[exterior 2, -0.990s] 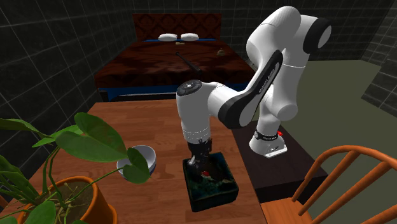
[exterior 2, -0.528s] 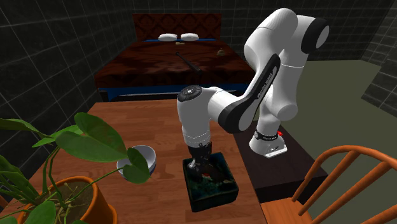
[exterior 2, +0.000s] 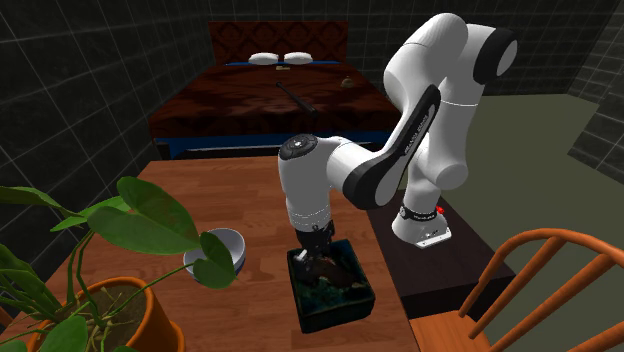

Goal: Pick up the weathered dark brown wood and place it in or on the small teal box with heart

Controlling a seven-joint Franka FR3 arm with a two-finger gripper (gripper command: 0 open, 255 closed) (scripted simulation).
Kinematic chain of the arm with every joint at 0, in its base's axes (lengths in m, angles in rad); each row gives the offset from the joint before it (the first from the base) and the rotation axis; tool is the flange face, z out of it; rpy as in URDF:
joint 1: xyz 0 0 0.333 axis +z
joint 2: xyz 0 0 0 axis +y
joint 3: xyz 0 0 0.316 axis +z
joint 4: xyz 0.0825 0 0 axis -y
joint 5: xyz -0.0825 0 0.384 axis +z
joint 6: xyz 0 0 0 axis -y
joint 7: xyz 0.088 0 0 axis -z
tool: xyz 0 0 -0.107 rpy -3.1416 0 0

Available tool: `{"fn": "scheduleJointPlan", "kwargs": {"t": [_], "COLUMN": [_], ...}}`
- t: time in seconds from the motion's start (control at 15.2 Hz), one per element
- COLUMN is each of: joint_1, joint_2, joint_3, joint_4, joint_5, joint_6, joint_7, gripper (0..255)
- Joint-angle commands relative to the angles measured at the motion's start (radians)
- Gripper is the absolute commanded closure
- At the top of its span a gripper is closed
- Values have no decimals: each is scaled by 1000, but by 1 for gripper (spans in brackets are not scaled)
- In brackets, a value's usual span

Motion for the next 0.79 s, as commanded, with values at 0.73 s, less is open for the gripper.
{"fn": "scheduleJointPlan", "kwargs": {"t": [0.73], "joint_1": [-6], "joint_2": [-53], "joint_3": [-12], "joint_4": [84], "joint_5": [20], "joint_6": [-132], "joint_7": [-18], "gripper": [0]}}
